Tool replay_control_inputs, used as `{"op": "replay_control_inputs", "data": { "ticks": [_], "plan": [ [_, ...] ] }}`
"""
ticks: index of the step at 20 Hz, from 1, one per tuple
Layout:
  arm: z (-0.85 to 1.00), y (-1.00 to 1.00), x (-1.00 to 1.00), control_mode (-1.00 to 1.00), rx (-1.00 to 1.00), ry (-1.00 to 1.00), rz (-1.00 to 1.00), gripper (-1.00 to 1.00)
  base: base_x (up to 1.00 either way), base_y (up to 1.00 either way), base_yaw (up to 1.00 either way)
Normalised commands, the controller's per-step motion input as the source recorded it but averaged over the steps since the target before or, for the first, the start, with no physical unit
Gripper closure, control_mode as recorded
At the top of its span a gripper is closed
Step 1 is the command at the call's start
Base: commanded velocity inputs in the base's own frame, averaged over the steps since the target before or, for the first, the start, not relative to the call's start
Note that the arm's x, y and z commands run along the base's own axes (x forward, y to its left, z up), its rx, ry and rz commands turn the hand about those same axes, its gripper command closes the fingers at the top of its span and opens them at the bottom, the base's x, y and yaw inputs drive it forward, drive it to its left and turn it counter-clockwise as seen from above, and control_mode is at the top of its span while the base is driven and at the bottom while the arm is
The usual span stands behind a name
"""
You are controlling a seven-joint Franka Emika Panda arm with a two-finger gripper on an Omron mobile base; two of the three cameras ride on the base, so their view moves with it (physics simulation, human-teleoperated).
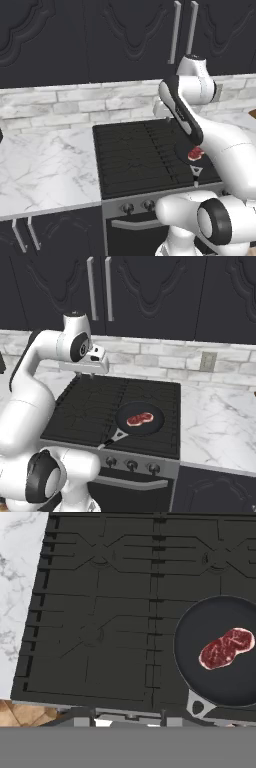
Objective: Pick up the pan with the steak in it and place it on the dining table. Then place the steak on the plate.
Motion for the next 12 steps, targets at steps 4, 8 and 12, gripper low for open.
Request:
{"op": "replay_control_inputs", "data": {
  "ticks": [4, 8, 12],
  "plan": [
    [-0.01, 0.0, -0.13, -1.0, 0.0, -0.01, 0.0, -1.0, 0.0, 0.0, 0.0],
    [-0.12, -0.17, -0.46, -1.0, 0.0, -0.08, 0.0, -1.0, 0.0, 0.0, 0.0],
    [-0.31, -0.42, -0.58, -1.0, 0.0, -0.09, 0.0, -1.0, 0.0, 0.0, 0.0]
  ]
}}
